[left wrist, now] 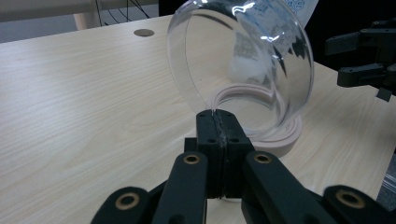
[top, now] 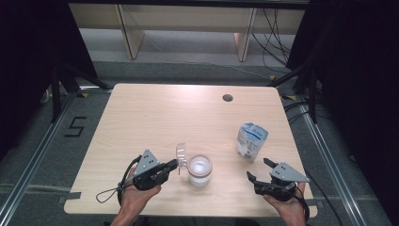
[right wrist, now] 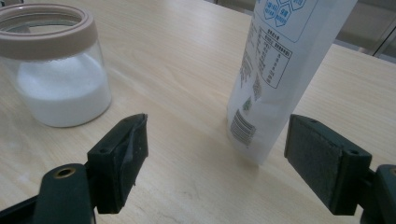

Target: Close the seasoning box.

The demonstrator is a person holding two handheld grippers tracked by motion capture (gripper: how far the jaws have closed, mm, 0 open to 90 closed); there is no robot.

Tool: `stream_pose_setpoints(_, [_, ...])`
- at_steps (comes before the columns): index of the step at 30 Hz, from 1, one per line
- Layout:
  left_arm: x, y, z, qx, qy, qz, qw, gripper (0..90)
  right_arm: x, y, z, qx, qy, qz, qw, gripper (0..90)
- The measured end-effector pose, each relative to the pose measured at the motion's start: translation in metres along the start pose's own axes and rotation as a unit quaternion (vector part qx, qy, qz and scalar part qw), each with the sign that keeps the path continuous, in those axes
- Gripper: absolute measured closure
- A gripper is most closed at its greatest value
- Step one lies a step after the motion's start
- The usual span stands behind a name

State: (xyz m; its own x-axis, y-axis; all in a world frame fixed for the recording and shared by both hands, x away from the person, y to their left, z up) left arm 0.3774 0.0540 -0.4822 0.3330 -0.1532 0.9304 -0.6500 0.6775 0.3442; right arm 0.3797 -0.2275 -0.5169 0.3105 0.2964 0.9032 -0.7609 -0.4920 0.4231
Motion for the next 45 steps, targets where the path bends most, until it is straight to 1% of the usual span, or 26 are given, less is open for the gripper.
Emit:
stream_pose_setpoints(1, [0.000, 0.000, 0.000, 0.002, 0.001, -0.002, 1.0000, 88.6, 0.001, 0.000, 0.002, -0.003, 0.011, 0.001, 0.9999, 22.3])
stream_pose_setpoints(3, [0.001, 0.000, 0.000, 0.001, -0.004, -0.002, 1.0000, 88.5, 0.000, 0.001, 0.000, -0.005, -0.004, 0.000, 1.0000, 22.4])
stream_pose_setpoints(5, [0.002, -0.001, 0.001, 0.000, -0.001, 0.002, 1.0000, 88.5, 0.000, 0.001, 0.002, -0.002, 0.013, 0.000, 0.9999, 22.4])
stream_pose_setpoints(8, [0.003, -0.002, 0.003, -0.002, -0.005, -0.001, 1.0000, 88.4, 0.001, 0.001, 0.002, -0.001, 0.018, 0.003, 0.9998, 22.5])
stream_pose_setpoints(9, [0.004, -0.002, 0.005, -0.004, 0.001, 0.002, 1.0000, 88.4, 0.000, 0.002, 0.001, -0.004, 0.005, 0.001, 1.0000, 22.4])
stream_pose_setpoints(10, [0.004, -0.003, 0.005, -0.003, -0.005, 0.001, 1.0000, 88.3, 0.001, 0.001, 0.001, -0.005, 0.008, 0.004, 0.9999, 22.5])
stream_pose_setpoints(11, [0.004, -0.003, 0.006, -0.005, -0.007, 0.001, 1.0000, 88.3, -0.002, 0.002, -0.002, -0.002, -0.006, -0.007, 1.0000, 22.5])
stream_pose_setpoints(12, [0.005, -0.005, 0.007, -0.007, -0.005, 0.004, 0.9999, 88.3, 0.000, 0.001, 0.001, -0.001, 0.015, 0.001, 0.9999, 22.5])
stream_pose_setpoints(14, [0.005, -0.006, 0.008, -0.011, -0.009, 0.002, 0.9999, 88.2, 0.002, 0.000, 0.002, -0.002, 0.020, 0.008, 0.9998, 22.6])
stream_pose_setpoints(15, [0.005, -0.006, 0.009, -0.008, -0.005, 0.001, 1.0000, 88.2, 0.000, 0.001, -0.002, 0.005, 0.004, 0.001, 1.0000, 22.6])
stream_pose_setpoints(22, [0.004, -0.008, 0.011, -0.017, -0.003, 0.001, 0.9998, 86.1, 0.000, 0.002, -0.002, 0.004, 0.005, -0.002, 1.0000, 22.7])
stream_pose_setpoints(25, [0.004, -0.007, 0.015, -0.029, 0.005, -0.002, 0.9996, 79.4, 0.000, 0.002, -0.001, 0.004, 0.012, 0.000, 0.9999, 22.7])
stream_pose_setpoints(26, [0.003, -0.006, 0.017, -0.031, 0.014, -0.001, 0.9994, 76.4, -0.001, 0.003, -0.004, 0.004, -0.001, -0.004, 1.0000, 22.7])
stream_pose_setpoints(27, [0.003, -0.005, 0.019, -0.040, 0.009, -0.002, 0.9992, 72.4, 0.001, 0.002, -0.002, 0.007, 0.011, 0.004, 0.9999, 22.7])
stream_pose_setpoints(28, [0.002, -0.004, 0.020, -0.042, 0.010, -0.005, 0.9990, 66.0, 0.002, 0.003, -0.004, 0.006, 0.003, 0.007, 1.0000, 22.6])
stream_pose_setpoints(29, [0.003, -0.004, 0.022, -0.054, 0.015, 0.000, 0.9984, 63.6, 0.005, 0.002, 0.001, 0.002, 0.028, 0.020, 0.9994, 22.6])
stream_pose_setpoints(30, [0.002, -0.002, 0.023, -0.057, 0.019, 0.001, 0.9982, 60.4, 0.005, 0.002, -0.001, 0.009, 0.022, 0.019, 0.9995, 22.4])
stream_pose_setpoints(32, [0.001, -0.001, 0.025, -0.056, 0.031, -0.001, 0.9980, 54.0, 0.004, 0.004, -0.005, 0.016, -0.005, 0.010, 0.9998, 22.2])
stream_pose_setpoints(34, [-0.002, 0.002, 0.024, -0.052, 0.022, -0.010, 0.9983, 46.2, 0.004, 0.005, -0.006, 0.019, -0.011, 0.015, 0.9996, 22.0])
stream_pose_setpoints(36, [-0.005, 0.003, 0.025, -0.048, 0.034, -0.012, 0.9982, 40.4, 0.005, 0.006, -0.009, 0.030, -0.021, 0.020, 0.9991, 21.4])
stream_pose_setpoints(37, [-0.006, 0.004, 0.024, -0.053, 0.025, -0.010, 0.9982, 37.4, 0.006, 0.006, -0.010, 0.035, -0.018, 0.024, 0.9989, 20.7])
stream_pose_setpoints(38, [-0.008, 0.004, 0.025, -0.053, 0.026, -0.011, 0.9982, 35.0, 0.007, 0.008, -0.013, 0.038, -0.029, 0.027, 0.9985, 20.3])
stream_pose_setpoints(40, [-0.015, 0.007, 0.025, -0.042, 0.028, -0.018, 0.9986, 30.3, 0.008, 0.009, -0.014, 0.043, -0.028, 0.036, 0.9980, 18.9])
stream_pose_setpoints(41, [-0.019, 0.007, 0.024, -0.038, 0.021, -0.022, 0.9988, 28.7, 0.009, 0.009, -0.016, 0.045, -0.029, 0.040, 0.9978, 18.4])
stream_pose_setpoints(42, [-0.022, 0.008, 0.023, -0.042, 0.009, -0.025, 0.9988, 27.6, 0.007, 0.011, -0.017, 0.046, -0.026, 0.030, 0.9981, 18.2])
stream_pose_setpoints(45, [-0.032, 0.011, 0.023, -0.037, 0.021, -0.032, 0.9986, 24.7, 0.005, 0.012, -0.021, 0.048, -0.036, 0.030, 0.9977, 17.2])
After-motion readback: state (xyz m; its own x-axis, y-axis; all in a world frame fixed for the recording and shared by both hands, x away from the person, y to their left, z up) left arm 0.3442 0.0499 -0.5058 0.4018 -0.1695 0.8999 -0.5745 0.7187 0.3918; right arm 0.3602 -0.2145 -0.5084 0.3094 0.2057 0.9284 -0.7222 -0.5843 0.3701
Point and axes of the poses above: each handheld gripper's, and its own axes: y roughly backward along the jaws, x roughly out of its top, z roughly to its right, the point moved 10 cm from there along -y, roughly forward along the jaws, and after that the axes turned 2 degrees about z, right-handed, at the moved point
